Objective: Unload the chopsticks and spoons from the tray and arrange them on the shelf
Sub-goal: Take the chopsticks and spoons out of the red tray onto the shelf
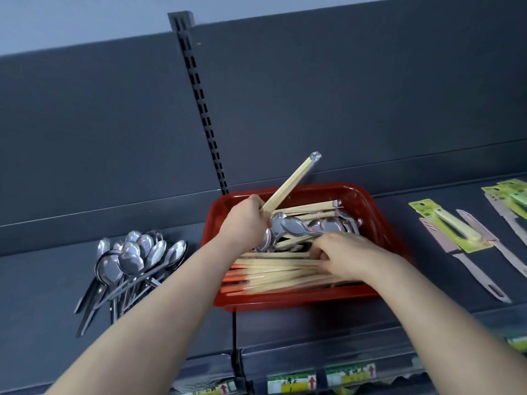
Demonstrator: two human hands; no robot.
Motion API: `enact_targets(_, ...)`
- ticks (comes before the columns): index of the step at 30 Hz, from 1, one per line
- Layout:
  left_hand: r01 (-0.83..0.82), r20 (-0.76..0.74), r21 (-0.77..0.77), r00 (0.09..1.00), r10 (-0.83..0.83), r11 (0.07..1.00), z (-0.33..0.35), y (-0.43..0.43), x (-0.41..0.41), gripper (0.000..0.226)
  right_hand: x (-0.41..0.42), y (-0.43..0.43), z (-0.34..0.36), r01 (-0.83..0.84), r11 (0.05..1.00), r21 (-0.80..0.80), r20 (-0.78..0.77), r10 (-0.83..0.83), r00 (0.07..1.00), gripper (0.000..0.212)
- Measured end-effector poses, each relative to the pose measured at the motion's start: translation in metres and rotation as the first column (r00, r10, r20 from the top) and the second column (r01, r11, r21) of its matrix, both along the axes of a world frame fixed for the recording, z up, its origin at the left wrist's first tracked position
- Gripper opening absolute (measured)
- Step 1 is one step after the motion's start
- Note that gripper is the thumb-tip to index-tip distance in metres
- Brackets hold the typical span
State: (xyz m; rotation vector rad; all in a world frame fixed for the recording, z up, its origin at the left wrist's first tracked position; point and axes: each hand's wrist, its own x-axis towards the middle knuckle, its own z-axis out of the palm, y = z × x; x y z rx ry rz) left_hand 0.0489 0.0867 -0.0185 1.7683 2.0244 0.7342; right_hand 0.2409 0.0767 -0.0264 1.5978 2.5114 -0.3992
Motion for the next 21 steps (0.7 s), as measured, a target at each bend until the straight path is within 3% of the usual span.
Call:
enact_targets(3,-0.032,0.041,0.014,0.999,0.032,0.999,0.0,-0.004,0.006,0.007,0.0,0.003,-0.004,0.049,0.997,0.063,-0.013,-0.048,0.999,0.027)
enact_targets(9,-0.236,0.157,0.166,0.965,0.21,0.958,0.02,-0.014,-0.003,0.008,-0.011,0.01,0.015,0.231,0.962,0.145,-0.28,-0.184,0.942,0.024)
enact_targets(16,-0.427,0.314,0.168,0.878,0.362,0.889,0.027,-0.067,-0.058,0.013,-0.081,-0.011,0.027,0.076,0.992,0.098,-0.444,-0.025,0.896,0.033)
enact_targets(21,-0.572,0.483,0.041,0.729,0.484,0.82,0.015,-0.116,-0.116,0.015,-0.147,-0.038,0.023,0.005,0.992,0.126,-0.469,0.055,0.881,0.036)
